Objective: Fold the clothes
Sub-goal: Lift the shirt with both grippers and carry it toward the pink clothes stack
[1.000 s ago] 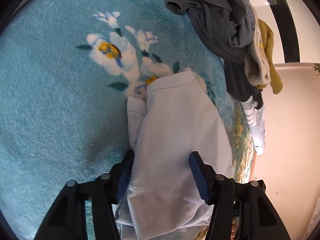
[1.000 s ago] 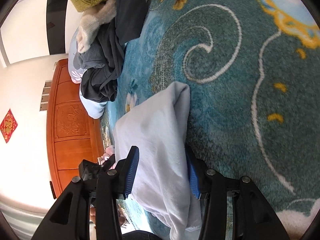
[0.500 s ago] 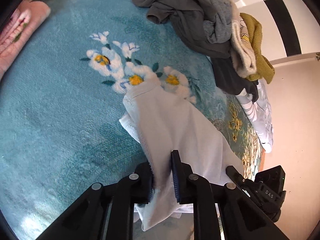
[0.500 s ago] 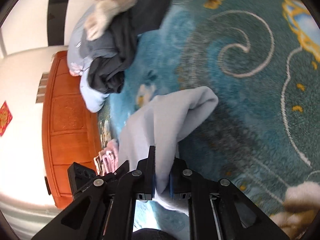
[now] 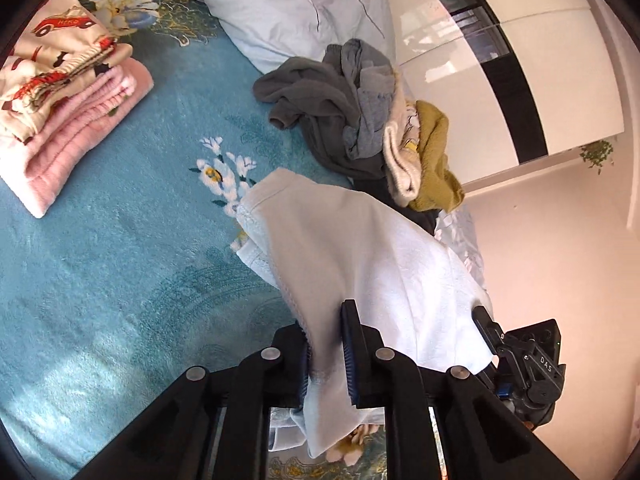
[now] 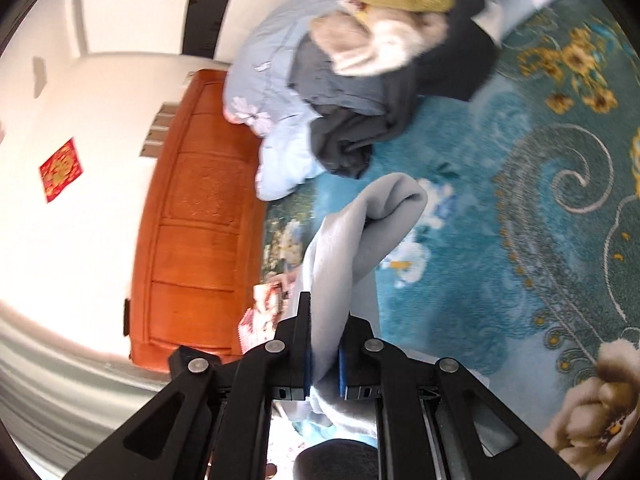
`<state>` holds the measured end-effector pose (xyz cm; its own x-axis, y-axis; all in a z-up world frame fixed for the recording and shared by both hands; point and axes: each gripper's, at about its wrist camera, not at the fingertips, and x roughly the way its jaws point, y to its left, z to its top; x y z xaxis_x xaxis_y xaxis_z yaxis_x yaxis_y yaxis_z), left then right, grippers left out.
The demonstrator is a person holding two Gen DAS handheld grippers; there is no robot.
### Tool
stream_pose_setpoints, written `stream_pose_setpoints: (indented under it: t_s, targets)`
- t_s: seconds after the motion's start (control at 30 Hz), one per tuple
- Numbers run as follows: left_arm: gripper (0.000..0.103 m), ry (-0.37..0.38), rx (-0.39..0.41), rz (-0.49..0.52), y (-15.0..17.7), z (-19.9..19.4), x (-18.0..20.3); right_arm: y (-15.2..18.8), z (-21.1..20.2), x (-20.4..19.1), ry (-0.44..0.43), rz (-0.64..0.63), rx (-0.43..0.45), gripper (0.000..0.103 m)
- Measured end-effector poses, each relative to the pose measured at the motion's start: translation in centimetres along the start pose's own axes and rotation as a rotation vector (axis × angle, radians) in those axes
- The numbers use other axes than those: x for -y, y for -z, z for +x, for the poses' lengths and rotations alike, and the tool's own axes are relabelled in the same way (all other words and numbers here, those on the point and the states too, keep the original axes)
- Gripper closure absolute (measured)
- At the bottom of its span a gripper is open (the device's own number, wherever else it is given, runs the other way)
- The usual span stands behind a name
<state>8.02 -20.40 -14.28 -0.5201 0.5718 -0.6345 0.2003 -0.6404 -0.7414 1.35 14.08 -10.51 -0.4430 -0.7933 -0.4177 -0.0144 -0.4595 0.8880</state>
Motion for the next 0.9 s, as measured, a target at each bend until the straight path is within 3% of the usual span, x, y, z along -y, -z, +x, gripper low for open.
stream_pose_setpoints:
  t_s: [0.2, 0.4, 0.57, 0.9]
  targets:
    - [0.087, 0.076, 0.101, -0.021, 0.4, -5.2, -0.7, 0.5, 0.3, -7.4, -0.037, -0.16, -0.05, 0.093]
    - [0.087, 0.063, 0.169, -0.059, -0.8, -10.5, -3.9, 2.1, 4.0, -12.0, -0.065, -0.241, -0.131, 0.093]
    - [0.087, -0.006, 0.195, -0.085, -3.2, -14.3, -7.9, 3.6, 10.0, -13.9, -0.094, -0.236, -0.214, 0.093]
    - [0.088, -0.076, 0.251, -0.181, -10.0, -20.8, -16.6, 8.2, 23.9, -16.2, -0.12, -0.207, -0.38, 0.093]
